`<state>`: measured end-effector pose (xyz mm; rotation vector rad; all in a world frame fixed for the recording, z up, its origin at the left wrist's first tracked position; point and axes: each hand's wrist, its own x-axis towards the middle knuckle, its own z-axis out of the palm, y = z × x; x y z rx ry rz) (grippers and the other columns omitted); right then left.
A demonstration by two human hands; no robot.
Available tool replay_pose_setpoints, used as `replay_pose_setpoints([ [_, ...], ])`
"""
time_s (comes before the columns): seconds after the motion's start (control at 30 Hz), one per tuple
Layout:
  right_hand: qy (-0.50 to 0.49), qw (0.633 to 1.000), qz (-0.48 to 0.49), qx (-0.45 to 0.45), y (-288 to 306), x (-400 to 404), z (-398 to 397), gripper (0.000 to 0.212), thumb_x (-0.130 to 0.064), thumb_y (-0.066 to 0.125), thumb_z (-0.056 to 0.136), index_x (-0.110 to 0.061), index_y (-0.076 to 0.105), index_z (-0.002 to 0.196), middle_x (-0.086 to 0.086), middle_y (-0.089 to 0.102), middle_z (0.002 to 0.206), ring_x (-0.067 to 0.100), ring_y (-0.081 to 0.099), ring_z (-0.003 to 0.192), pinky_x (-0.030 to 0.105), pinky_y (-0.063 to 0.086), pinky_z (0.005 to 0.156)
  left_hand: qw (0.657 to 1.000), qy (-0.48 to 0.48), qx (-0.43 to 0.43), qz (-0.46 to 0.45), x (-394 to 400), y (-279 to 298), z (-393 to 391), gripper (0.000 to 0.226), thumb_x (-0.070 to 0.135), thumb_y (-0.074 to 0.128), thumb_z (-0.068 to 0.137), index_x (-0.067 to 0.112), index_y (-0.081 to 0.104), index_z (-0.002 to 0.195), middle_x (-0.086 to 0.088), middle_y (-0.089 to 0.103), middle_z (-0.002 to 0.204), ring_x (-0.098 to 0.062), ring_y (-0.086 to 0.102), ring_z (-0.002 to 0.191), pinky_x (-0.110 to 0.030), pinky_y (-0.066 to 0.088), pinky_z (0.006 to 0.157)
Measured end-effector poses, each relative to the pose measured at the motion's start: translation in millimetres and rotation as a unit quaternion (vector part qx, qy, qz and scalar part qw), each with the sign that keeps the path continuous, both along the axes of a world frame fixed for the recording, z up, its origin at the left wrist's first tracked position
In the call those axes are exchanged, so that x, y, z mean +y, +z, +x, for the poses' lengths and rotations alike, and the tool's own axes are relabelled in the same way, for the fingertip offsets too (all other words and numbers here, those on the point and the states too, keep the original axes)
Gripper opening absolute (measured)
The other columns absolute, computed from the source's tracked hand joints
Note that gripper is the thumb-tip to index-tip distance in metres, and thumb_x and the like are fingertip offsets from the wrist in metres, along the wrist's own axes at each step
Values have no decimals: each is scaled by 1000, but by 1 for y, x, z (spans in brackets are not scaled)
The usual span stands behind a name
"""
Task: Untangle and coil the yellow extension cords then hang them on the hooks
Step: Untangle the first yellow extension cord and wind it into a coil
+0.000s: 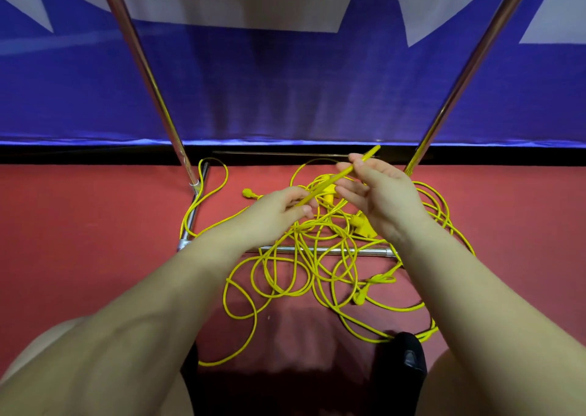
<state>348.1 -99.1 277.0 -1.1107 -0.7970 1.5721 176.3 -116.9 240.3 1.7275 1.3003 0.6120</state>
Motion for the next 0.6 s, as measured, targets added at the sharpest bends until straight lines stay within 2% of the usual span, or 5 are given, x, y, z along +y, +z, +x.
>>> replay_pose_setpoints([
  [0.07, -5, 1000, 0, 16, -1, 1, -4, 10, -14, 50, 95, -13, 58, 89, 0, 69, 86, 7, 68, 61, 20, 56, 59, 999, 18, 20, 17, 1, -2, -2, 20, 12, 44, 97, 3, 58, 109, 0, 65, 91, -22, 63, 87, -30, 47, 83],
  [0.13, 17, 1000, 12, 7, -2, 1, -6, 9, -17, 50, 95, -13, 58, 95, 0, 70, 91, 10, 70, 75, 23, 57, 67, 999, 48, -14, 14, 3, 0, -4, 19, 8, 41, 97, 1, 57, 105, -4, 64, 87, -17, 62, 76, -28, 49, 75],
  [0.33, 258, 932, 37, -251, -32, -19, -31, 51, -6, 62, 86, -6, 45, 134, 12, 58, 124, 11, 55, 107, 13, 49, 79, 968, 176, -175, -46, 10, 19, -28, 21, 15, 37, 100, 22, 53, 87, 1, 64, 83, -6, 67, 64, -25, 51, 62],
  [0.5, 308, 923, 33, -228, -50, -26, -64, 54, 0, 60, 86, 0, 40, 136, 15, 51, 133, 15, 49, 123, 20, 44, 95, 959, 154, -216, -100, 7, 21, -37, 17, 17, 39, 100, 21, 55, 94, 1, 66, 88, -3, 69, 69, -20, 54, 67],
  [0.6, 280, 943, 19, -178, -57, -26, -85, 38, 0, 58, 88, -1, 49, 124, 14, 59, 114, 16, 59, 103, 18, 48, 83, 961, 134, -220, -100, 7, 25, -42, 18, 16, 40, 99, 21, 57, 98, 3, 68, 94, 0, 68, 78, -20, 53, 78],
])
